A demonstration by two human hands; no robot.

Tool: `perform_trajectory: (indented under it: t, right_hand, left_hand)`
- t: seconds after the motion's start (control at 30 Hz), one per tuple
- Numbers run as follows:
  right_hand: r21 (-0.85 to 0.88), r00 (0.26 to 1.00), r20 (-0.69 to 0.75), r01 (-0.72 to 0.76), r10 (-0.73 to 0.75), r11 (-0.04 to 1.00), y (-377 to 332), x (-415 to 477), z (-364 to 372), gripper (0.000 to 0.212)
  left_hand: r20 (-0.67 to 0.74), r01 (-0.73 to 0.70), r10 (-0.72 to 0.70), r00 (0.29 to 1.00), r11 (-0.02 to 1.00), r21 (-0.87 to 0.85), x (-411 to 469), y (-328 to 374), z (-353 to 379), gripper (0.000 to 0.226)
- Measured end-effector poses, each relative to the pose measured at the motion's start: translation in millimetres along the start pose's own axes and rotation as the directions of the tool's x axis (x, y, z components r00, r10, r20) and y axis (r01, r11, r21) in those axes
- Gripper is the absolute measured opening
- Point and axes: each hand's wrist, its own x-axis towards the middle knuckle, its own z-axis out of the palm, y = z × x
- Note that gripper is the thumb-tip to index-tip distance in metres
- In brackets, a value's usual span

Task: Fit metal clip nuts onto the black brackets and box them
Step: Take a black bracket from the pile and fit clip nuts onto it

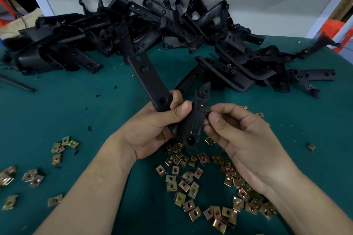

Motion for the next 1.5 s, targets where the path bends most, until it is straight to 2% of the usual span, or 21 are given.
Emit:
perform_trajectory:
  t: [0.27,0.4,0.63,1.03,1.33,1.5]
  right_hand:
    - [0.073,0.997,-0.081,0.009,-0.003,0.997,-1.8,-1.8,4.8,0.026]
    - [0.104,0.996,-0.087,0.015,-0.006,0.994,-1.4,-2.3,6.4,0.018]
    - [0.117,0.998,-0.062,0.001,0.007,0.993,-2.9,-3.3,5.0,0.015]
    - [0.093,0.996,-0.071,0.052,-0.046,0.994,1.1,-5.5,7.8,0.02]
    - [-0.066,0.991,-0.063,0.115,-0.119,0.991,4.9,-7.0,5.4,0.034]
    - [-0.184,0.987,0.031,0.16,-0.157,0.97,3.9,-6.2,4.6,0.032]
  left_hand:
    - [0.016,0.001,-0.001,1.0,1.0,0.01,0.4,-0.9,-2.5,0.041]
    - [0.02,0.009,-0.01,1.0,1.0,0.014,0.4,-0.7,-2.2,0.042]
    - [0.04,0.017,-0.016,0.999,0.999,-0.028,-0.9,0.8,-1.5,0.037]
    - [0.039,0.026,-0.025,0.999,0.999,-0.021,0.9,-1.3,-1.2,0.041]
    - [-0.001,0.037,-0.037,0.999,0.994,0.101,1.7,-4.0,6.9,0.036]
    - [0.029,-0.044,0.042,0.999,0.995,0.09,-0.3,-0.4,7.3,0.034]
